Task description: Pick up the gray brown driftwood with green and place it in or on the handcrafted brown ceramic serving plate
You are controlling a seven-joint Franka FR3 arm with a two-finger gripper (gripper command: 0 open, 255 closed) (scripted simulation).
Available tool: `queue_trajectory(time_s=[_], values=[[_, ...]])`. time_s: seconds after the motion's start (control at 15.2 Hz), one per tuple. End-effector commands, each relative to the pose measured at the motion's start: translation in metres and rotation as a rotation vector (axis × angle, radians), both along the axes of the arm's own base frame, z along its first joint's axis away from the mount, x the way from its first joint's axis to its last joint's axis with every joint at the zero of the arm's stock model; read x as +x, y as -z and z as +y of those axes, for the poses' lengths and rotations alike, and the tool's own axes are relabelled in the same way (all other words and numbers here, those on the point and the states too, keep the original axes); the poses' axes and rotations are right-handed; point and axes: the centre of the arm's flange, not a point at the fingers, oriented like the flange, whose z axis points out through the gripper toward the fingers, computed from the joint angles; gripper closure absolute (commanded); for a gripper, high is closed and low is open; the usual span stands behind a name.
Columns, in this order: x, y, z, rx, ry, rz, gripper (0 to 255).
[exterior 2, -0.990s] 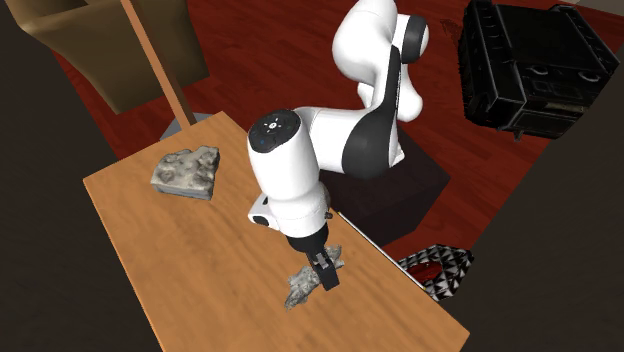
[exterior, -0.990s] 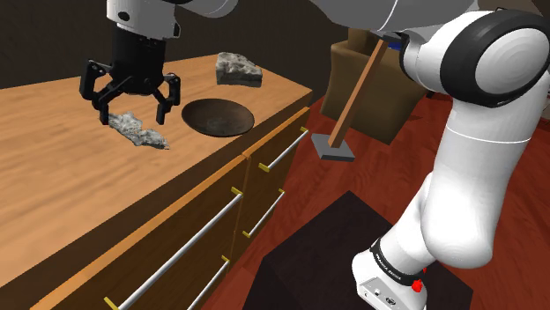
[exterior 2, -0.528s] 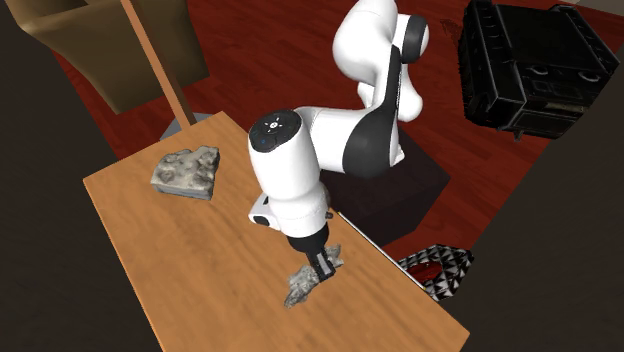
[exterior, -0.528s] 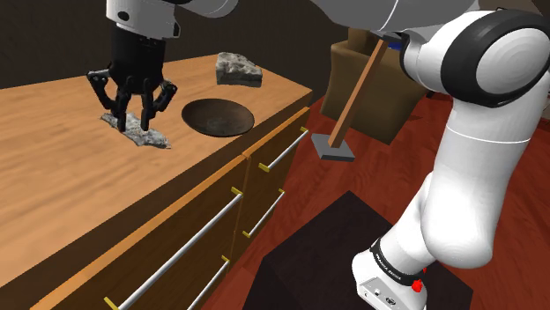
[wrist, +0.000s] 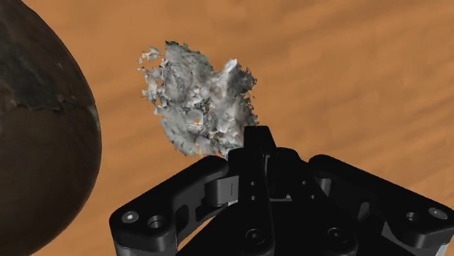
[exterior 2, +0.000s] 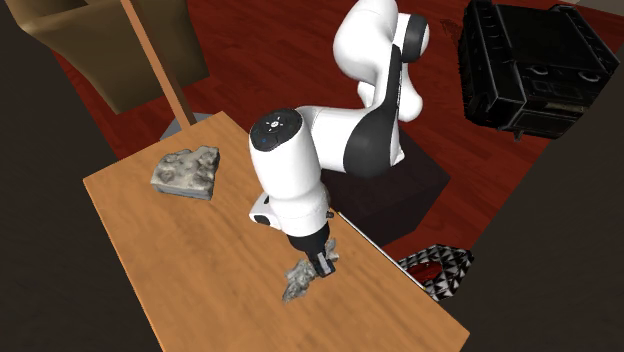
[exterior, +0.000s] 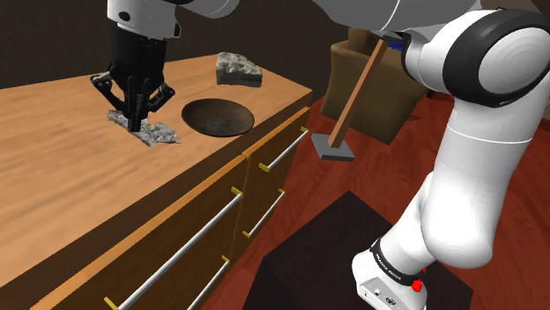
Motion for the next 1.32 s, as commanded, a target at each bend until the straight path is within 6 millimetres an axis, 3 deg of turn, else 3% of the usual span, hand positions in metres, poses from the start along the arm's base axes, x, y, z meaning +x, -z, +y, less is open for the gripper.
queue_trajectory(time_s=[0.0, 0.26, 0.79, 1.25], values=[[0.000, 0.000, 0.000, -0.001, 0.000, 0.000, 0], [-0.018, -0.035, 0.043, -0.297, -0.414, -0.366, 0], [-0.009, 0.004, 0.042, -0.297, -0.414, -0.366, 0], [-0.009, 0.004, 0.042, -0.297, -0.414, -0.366, 0]])
